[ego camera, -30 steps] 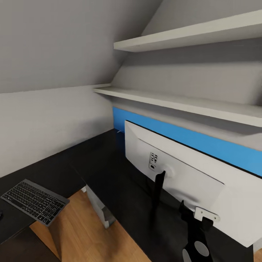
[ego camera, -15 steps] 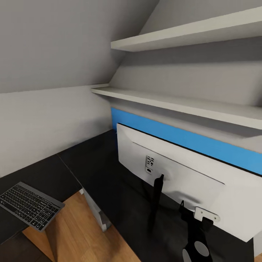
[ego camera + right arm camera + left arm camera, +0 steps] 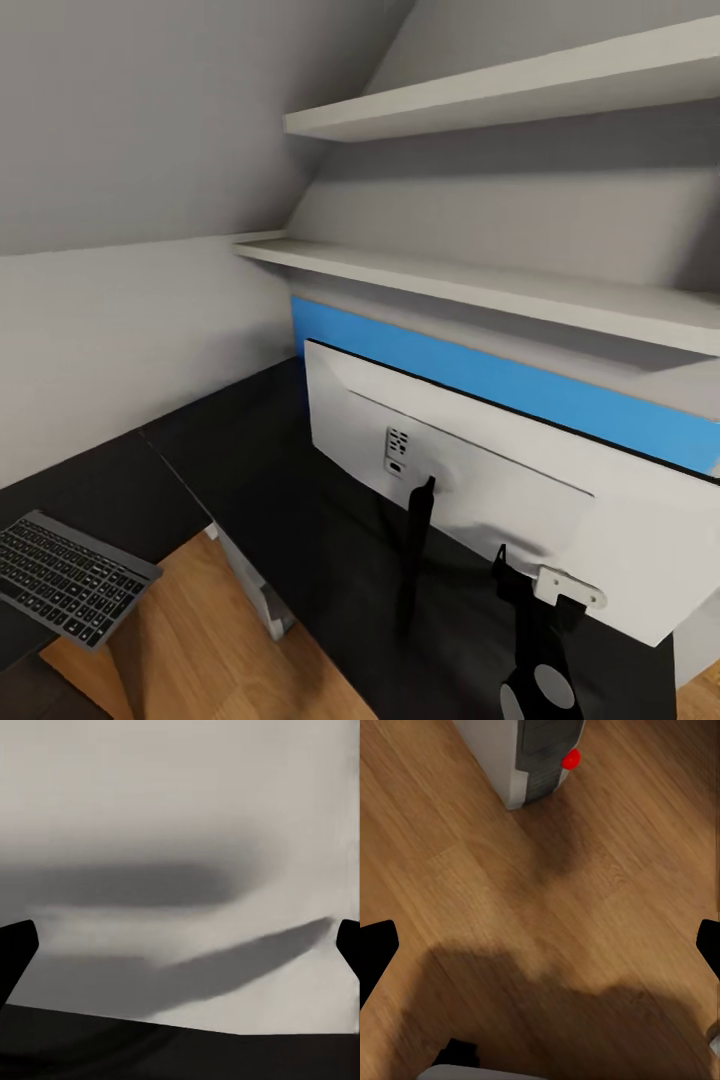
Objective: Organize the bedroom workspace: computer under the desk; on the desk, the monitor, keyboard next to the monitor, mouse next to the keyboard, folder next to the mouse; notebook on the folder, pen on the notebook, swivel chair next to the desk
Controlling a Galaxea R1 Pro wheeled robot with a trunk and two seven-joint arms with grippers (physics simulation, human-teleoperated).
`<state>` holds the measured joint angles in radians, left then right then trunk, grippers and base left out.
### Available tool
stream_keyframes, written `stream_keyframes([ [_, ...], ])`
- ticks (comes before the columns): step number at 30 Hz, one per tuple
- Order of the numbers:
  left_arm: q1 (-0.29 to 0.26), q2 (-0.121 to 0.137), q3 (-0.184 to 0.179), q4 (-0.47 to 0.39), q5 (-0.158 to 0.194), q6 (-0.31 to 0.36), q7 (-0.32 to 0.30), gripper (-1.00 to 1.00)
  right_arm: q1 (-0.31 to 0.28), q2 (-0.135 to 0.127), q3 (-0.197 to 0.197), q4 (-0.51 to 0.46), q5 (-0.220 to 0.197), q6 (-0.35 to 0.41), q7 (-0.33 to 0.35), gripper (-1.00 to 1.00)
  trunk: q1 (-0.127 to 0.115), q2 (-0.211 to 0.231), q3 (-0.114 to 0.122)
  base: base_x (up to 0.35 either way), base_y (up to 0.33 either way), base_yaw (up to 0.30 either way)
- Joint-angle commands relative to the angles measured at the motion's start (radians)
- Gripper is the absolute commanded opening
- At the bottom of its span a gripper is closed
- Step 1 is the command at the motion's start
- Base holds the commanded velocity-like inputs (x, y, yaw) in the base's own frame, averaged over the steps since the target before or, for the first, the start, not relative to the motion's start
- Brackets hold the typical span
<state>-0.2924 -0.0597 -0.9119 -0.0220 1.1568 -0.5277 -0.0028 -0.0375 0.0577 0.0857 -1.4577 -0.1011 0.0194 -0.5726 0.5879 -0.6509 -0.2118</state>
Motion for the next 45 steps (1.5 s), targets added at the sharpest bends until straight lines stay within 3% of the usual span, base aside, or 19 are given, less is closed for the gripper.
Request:
stream_keyframes([
  [1,-0.001,0.0,-0.009,0.0,0.009,-0.003,0.0,1.0,-0.001,0.0,0.003,-0.001,-0.006,-0.004,-0.006,1.0,0.0,-0.001,-0.002,0.0,0.0,-0.102],
  [20,-0.001,0.005,-0.008,0.0,0.009,-0.004,0.0,1.0,-0.001,0.003,0.007,0.022,-0.008,-0.017,-0.004,1.0,0.0,-0.001,-0.002,0.0,0.026,-0.024],
  [32,-0.001,0.006,-0.008,0.0,0.009,-0.005,0.0,1.0,-0.001,0.004,0.007,0.036,-0.007,-0.016,-0.004,1.0,0.0,-0.001,-0.002,0.0,0.286,-0.246],
  [45,-0.001,0.006,-0.008,0.0,0.009,-0.005,0.0,1.0,-0.001,0.002,-0.002,0.034,-0.008,-0.016,-0.006,1.0,0.0,-0.001,-0.002,0.0,0.044,-0.26],
])
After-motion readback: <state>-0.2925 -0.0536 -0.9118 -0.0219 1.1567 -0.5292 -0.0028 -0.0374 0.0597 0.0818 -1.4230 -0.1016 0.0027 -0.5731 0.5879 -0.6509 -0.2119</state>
